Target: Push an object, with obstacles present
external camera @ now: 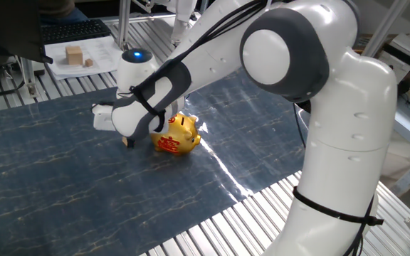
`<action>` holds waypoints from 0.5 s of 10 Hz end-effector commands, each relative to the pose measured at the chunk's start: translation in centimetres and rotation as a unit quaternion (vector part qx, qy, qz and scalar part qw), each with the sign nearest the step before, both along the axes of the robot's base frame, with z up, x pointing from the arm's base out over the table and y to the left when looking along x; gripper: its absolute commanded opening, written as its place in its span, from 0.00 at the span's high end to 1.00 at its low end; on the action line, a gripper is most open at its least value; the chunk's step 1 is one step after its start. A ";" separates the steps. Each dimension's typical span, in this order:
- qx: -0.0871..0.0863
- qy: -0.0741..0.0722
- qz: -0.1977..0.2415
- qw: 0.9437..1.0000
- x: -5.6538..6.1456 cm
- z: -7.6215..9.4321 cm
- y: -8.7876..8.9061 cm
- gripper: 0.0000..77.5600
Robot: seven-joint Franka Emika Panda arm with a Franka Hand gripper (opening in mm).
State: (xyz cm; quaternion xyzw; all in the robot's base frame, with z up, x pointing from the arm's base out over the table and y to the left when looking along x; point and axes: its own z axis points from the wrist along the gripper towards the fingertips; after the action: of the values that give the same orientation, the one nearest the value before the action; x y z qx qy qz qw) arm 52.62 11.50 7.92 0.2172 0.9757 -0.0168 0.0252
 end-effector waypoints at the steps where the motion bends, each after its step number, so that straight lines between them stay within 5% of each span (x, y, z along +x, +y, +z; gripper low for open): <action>1: -0.001 -0.007 -0.003 1.000 0.5 -0.3 -0.7 1.00; 3: -0.004 -0.011 -0.015 1.000 1.7 0.0 -0.8 1.00; 4: -0.005 -0.017 -0.037 0.999 3.6 0.7 -0.9 1.00; 5: -0.007 -0.018 -0.043 0.999 4.3 1.0 -1.0 1.00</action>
State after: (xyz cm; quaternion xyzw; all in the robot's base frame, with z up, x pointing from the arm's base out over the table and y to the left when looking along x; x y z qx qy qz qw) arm 54.24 10.75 7.83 0.2320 0.9719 -0.0185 0.0353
